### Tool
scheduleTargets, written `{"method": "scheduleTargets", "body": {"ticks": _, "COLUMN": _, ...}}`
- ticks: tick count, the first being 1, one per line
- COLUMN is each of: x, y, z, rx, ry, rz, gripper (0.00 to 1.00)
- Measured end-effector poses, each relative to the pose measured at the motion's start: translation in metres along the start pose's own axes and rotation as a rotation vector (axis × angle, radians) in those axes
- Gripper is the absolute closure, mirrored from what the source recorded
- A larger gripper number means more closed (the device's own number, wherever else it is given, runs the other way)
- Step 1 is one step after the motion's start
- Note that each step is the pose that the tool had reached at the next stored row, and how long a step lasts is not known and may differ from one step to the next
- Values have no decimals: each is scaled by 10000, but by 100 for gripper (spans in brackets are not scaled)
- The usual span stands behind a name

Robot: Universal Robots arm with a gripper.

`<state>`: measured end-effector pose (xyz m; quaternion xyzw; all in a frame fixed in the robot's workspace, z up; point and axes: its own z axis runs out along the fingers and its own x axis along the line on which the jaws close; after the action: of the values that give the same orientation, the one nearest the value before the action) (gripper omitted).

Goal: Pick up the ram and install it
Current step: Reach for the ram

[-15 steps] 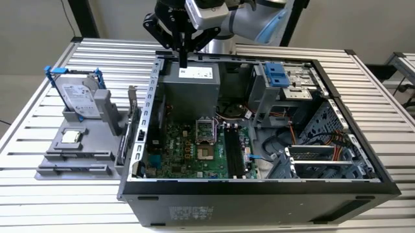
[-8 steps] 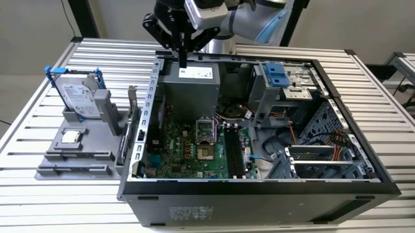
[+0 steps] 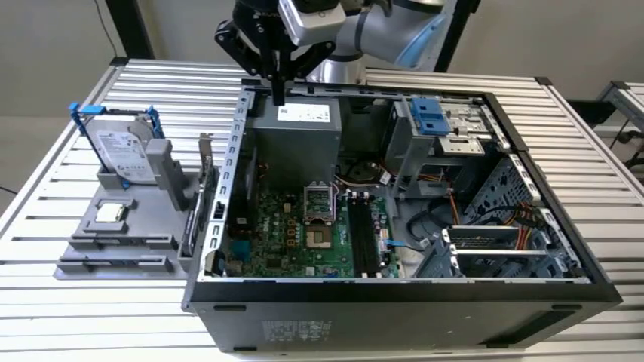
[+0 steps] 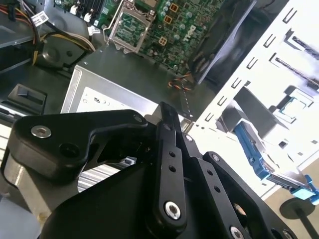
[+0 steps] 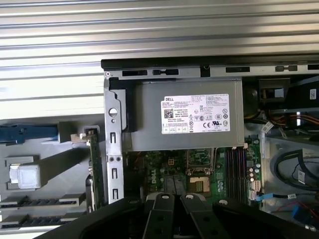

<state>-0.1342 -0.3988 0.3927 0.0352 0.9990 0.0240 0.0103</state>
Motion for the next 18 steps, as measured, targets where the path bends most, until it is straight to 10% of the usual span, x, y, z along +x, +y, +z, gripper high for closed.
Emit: {"method": "scheduleTargets", "body": {"ticks": 18, "x": 263, "y": -18, "z": -6, "rx": -1, "ry": 1, "rz": -22, "gripper": 100}}
